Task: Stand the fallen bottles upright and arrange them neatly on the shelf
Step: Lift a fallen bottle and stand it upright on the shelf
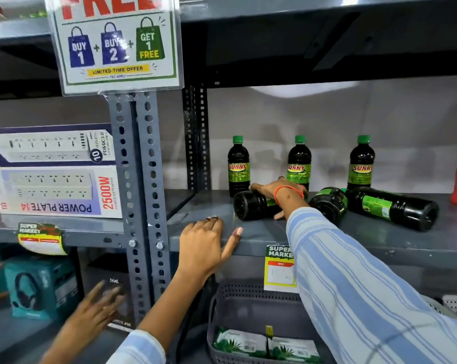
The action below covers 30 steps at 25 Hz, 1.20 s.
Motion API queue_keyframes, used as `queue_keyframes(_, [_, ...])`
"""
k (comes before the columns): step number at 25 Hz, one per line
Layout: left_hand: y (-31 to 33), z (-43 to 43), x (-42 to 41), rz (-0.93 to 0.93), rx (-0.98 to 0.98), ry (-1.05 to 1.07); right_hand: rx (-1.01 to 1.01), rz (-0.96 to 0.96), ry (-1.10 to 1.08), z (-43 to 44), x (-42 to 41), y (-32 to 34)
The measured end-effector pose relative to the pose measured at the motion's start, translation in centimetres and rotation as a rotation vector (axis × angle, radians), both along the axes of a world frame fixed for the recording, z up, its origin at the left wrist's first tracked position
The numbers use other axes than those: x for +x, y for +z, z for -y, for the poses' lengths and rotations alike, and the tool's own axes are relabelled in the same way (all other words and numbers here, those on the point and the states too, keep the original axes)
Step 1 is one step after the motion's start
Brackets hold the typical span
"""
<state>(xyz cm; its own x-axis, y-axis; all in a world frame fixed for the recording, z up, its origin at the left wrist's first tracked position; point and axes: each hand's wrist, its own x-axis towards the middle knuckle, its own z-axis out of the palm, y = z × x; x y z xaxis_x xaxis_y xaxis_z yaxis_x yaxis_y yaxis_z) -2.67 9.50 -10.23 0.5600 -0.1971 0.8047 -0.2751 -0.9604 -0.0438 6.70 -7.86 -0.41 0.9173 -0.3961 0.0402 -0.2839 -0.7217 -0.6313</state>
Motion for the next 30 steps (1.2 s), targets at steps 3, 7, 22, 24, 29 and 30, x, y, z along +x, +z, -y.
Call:
queue_keyframes(3, [0.0, 0.1, -0.1, 0.014, -0.006, 0.018, 0.121, 0.026, 0.068, -0.1, 0.0, -0.4])
queue_keyframes(7, [-0.1, 0.0, -0.2, 0.017, -0.001, 0.027, 0.342, 0.184, 0.006, -0.7, -2.1, -0.6])
queue_keyframes(22, [-1.2, 0.1, 0.6, 0.129, -0.071, 0.084, -0.595, 0.885, 0.313, -5.5, -3.8, -2.6])
queue_keyframes(24, [-1.4, 0.1, 0.7, 0.132, -0.077, 0.090, -0.605, 0.881, 0.319, -5.3, -4.0, -3.0])
queue_keyframes(29, [-1.6, 0.3, 0.8, 0.168, -0.115, 0.078, -0.204, 0.727, 0.232, -4.8, -3.6, -3.1])
queue_keyframes(30, [-1.6, 0.4, 0.8, 0.171, -0.125, 0.077, -0.147, 0.660, 0.264, -4.8, -3.2, -3.3])
